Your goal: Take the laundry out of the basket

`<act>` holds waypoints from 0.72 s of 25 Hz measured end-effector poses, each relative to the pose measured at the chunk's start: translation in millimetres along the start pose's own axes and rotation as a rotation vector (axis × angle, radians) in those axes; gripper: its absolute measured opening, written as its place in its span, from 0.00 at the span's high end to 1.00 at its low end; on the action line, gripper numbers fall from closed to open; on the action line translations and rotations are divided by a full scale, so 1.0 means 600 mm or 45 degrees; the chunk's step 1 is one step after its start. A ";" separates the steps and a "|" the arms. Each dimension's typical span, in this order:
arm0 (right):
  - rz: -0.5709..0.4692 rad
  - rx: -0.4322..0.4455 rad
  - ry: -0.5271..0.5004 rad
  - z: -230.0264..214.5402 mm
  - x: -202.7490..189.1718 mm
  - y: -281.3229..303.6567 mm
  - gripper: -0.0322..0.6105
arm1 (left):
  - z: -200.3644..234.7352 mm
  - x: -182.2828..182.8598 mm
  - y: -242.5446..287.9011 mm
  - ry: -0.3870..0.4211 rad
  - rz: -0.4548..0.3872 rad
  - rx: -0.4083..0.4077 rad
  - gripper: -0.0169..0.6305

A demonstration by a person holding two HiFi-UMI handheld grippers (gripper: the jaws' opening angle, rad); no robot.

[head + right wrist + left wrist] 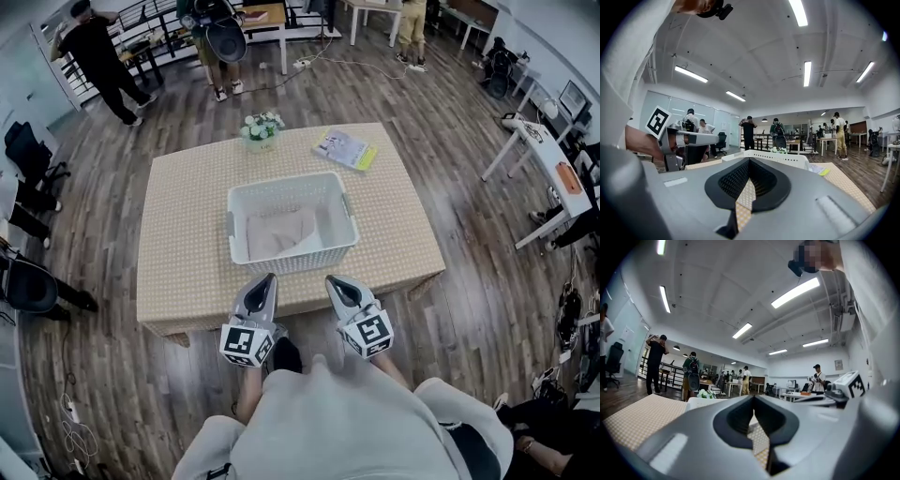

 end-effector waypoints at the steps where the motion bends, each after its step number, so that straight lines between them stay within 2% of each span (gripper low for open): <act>1: 0.000 0.001 0.000 0.001 0.009 0.026 0.95 | 0.026 0.010 0.006 -0.006 -0.006 0.007 0.96; 10: -0.046 0.002 -0.014 -0.008 0.074 0.226 0.95 | 0.217 0.077 0.076 0.002 -0.058 0.021 0.96; 18: -0.118 -0.113 -0.012 -0.051 0.114 0.344 0.95 | 0.330 0.125 0.140 0.036 -0.079 -0.027 0.96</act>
Point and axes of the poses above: the fingertips, and each gripper's own axes: y forward along the fingers, z to its left, x out of its top, the point moved 10 cm from there along -y, backward along the fingers, and after that the axes turned 5 degrees about -y, right-handed, at the moved point
